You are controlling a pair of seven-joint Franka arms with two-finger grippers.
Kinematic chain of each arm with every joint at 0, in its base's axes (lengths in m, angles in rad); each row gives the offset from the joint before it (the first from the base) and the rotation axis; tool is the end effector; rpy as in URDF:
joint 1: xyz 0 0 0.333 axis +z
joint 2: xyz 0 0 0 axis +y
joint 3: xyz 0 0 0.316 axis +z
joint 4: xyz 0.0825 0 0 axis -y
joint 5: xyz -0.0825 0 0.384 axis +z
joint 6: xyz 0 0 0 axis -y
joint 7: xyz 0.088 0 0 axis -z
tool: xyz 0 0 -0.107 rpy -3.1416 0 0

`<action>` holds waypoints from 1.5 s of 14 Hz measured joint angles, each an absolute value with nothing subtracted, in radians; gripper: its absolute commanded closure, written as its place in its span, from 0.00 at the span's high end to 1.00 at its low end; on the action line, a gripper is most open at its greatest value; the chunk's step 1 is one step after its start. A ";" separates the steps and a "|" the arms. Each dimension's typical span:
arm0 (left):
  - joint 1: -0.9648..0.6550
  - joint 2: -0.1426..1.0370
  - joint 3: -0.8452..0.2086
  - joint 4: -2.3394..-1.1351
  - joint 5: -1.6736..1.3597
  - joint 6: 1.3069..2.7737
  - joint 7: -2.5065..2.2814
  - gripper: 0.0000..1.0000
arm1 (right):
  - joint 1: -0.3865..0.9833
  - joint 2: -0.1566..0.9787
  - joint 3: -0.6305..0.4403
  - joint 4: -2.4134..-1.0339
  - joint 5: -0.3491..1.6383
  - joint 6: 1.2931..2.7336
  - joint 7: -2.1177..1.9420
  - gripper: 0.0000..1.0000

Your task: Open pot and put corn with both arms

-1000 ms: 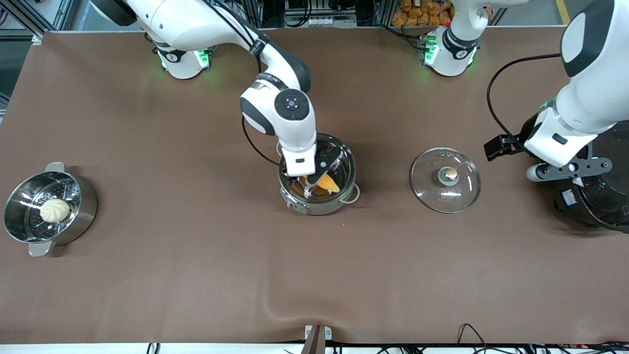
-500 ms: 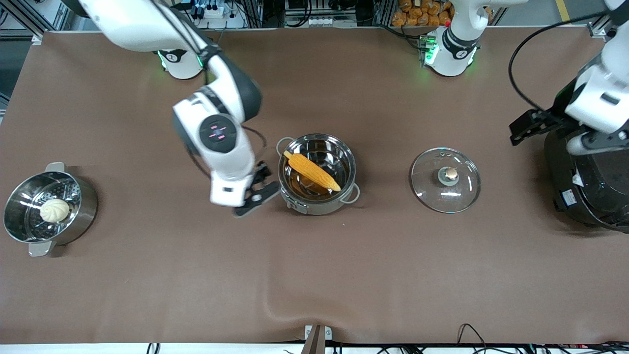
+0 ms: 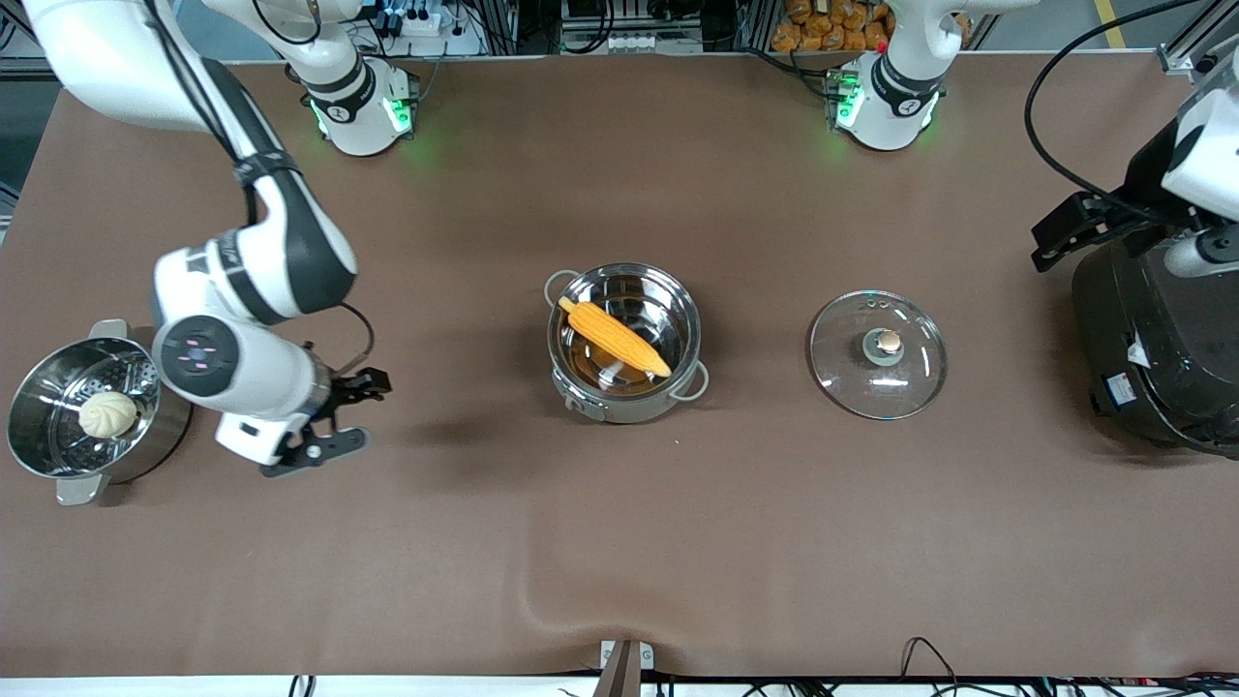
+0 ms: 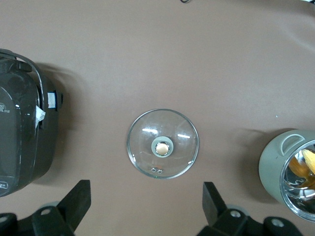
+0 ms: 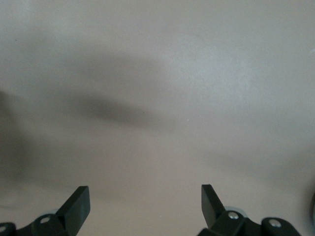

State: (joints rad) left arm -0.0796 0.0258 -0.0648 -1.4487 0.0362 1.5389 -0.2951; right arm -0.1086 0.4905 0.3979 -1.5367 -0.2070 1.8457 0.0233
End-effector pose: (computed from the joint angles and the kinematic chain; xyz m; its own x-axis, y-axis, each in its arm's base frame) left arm 0.5544 -0.0760 0.6648 0.9858 0.1516 0.0716 0.1530 -0.9881 -0.0141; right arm 0.6552 0.1395 0.3765 0.9439 0.2989 -0.1403 0.3031 -0.9529 0.0089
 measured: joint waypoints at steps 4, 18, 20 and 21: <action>-0.076 0.000 -0.062 -1.466 0.036 1.531 -0.295 1.00 | -0.115 0.351 0.411 -1.621 -0.166 1.835 0.009 1.00; -0.067 -0.053 -0.043 -1.644 0.010 1.627 -0.213 1.00 | -0.077 0.125 0.085 -1.394 -0.033 1.339 -0.031 1.00; -0.067 -0.053 -0.046 -1.645 0.010 1.593 -0.177 1.00 | -0.009 0.104 -0.006 -1.372 -0.020 1.311 -0.029 1.00; -0.067 -0.053 -0.048 -1.644 0.010 1.578 -0.154 1.00 | 0.006 0.101 -0.028 -1.353 -0.016 1.289 -0.028 1.00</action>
